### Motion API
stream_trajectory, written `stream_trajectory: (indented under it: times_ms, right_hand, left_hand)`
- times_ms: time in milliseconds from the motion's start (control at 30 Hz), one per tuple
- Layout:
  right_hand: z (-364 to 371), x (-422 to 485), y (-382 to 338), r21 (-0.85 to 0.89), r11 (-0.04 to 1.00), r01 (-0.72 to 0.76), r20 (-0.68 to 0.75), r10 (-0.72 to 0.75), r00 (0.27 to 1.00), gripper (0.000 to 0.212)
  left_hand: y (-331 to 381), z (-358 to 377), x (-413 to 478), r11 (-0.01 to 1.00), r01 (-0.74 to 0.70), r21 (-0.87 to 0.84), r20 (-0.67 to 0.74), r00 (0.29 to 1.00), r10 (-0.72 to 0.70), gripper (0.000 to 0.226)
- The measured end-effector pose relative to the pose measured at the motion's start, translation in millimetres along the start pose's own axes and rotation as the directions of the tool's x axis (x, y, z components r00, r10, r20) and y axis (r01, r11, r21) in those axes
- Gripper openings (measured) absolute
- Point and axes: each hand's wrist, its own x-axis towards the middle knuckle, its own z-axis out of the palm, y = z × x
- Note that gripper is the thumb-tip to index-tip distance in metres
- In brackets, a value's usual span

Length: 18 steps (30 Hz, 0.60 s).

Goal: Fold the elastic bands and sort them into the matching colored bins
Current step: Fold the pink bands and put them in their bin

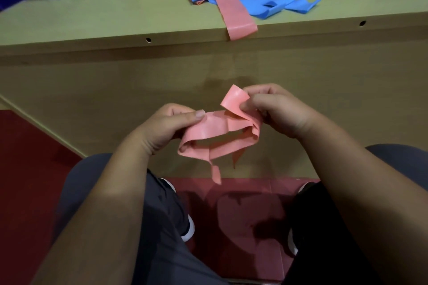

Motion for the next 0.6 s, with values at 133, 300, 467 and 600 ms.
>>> stream_trajectory:
  times_ms: [133,300,467,600]
  right_hand:
    - [-5,-5,-2,-0.204,0.977,-0.067,0.017,0.072,0.997,0.012]
    - [-6,-9,0,-0.466,0.866,-0.182,0.018,0.214,0.977,0.023]
    - [-10,-11,2,-0.589,0.760,-0.275,-0.004,0.338,0.941,0.014]
    - [-12,-11,3,-0.608,0.728,-0.316,0.009,0.405,0.914,0.018]
  left_hand:
    - [-4,-4,1,0.941,0.098,0.325,0.063,0.990,-0.125,0.049]
    - [-17,-7,5,0.701,0.212,0.681,0.008,0.955,-0.296,0.052]
    - [-12,-5,8,0.472,0.326,0.819,-0.110,0.897,-0.429,0.068]
    - [-17,-4,13,0.353,0.459,0.816,-0.198,0.794,-0.574,0.093]
